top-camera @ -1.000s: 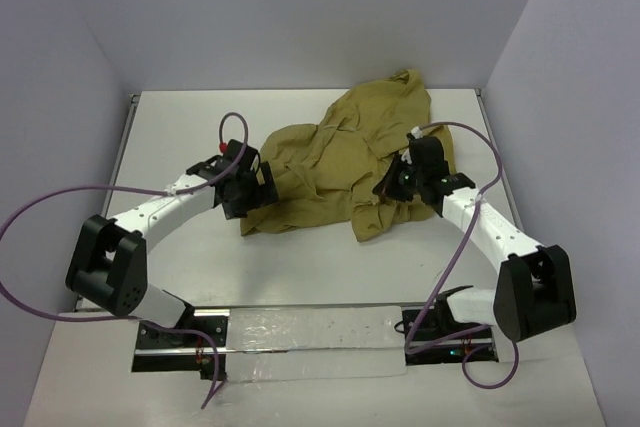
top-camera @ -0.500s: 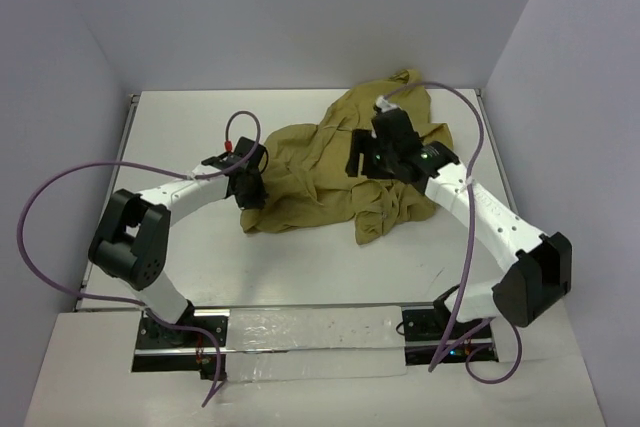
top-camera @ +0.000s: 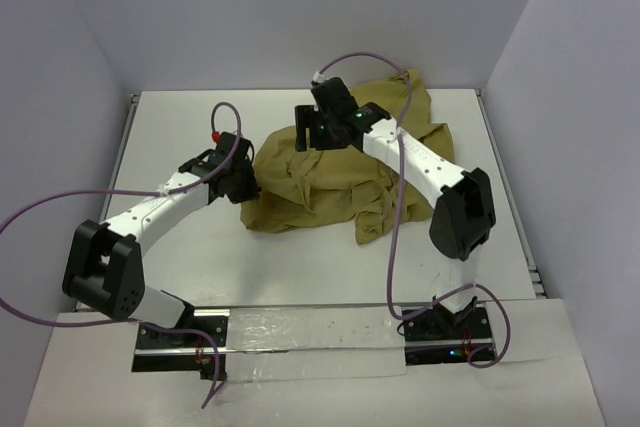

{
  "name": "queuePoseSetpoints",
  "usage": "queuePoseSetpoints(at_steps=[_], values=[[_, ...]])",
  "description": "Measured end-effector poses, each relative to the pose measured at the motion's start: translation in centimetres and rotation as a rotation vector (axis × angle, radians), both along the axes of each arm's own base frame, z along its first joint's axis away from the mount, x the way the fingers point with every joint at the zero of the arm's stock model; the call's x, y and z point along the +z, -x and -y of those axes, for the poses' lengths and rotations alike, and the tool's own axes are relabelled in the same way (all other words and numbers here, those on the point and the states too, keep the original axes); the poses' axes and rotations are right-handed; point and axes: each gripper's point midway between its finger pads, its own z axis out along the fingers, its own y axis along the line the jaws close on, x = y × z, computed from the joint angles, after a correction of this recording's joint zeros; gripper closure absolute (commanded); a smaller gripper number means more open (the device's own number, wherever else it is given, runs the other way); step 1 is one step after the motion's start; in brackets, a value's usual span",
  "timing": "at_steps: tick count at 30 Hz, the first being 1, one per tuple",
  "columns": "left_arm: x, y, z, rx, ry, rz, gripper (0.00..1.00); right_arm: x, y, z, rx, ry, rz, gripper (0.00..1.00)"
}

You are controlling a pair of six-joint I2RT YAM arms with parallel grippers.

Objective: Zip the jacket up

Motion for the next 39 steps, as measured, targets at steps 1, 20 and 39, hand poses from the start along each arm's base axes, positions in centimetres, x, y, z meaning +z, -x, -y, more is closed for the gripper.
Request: queuePoseSetpoints(at_steps=[1, 20, 39], values=[[0.2, 0.2, -0.1, -0.003, 0.003, 0.001, 1.0, -0.5, -0.4, -0.5, 0.007, 0.002, -0.01, 0.22], [0.7, 1.7, -0.2, -0.025, 0.025, -0.011, 1.0, -8.1, 1.1, -7.5, 0.15, 0.118, -0.119, 0.5], [0.3, 2.3, -0.5, -0.044, 0.013, -0.013, 1.0, -10.3, 2.3, -1.6, 0.016, 0.166, -0.162, 1.0]])
